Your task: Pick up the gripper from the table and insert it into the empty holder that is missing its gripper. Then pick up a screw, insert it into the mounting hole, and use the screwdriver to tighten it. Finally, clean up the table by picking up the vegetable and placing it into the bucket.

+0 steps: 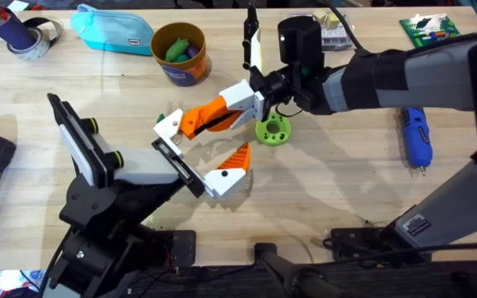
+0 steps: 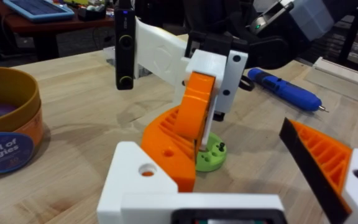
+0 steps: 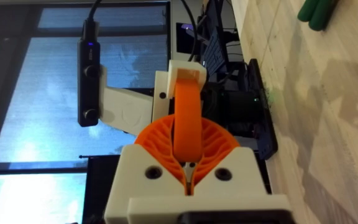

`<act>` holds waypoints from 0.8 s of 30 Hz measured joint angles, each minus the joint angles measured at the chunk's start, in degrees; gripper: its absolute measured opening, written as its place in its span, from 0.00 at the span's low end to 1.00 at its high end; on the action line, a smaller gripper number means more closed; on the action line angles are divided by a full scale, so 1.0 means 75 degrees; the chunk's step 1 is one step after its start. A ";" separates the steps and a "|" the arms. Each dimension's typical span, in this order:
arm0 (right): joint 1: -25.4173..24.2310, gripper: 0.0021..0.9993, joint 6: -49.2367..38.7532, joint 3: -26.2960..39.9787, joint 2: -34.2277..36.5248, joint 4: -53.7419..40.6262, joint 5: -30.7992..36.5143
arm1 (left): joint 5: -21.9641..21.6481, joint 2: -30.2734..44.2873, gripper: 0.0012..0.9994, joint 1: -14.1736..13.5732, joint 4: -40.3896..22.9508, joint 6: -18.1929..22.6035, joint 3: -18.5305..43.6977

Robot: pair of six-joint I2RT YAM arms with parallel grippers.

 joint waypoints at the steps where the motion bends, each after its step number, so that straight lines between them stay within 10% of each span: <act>1: -0.0010 0.02 0.0005 -0.0001 0.0000 -0.0013 -0.0016 | -0.0026 0.0018 0.99 0.0000 0.0034 -0.0024 0.0007; 24: -0.0005 0.02 0.0181 -0.0002 0.0000 -0.0038 0.0021 | 0.0102 0.0023 0.99 0.0052 0.0051 -0.0138 0.0008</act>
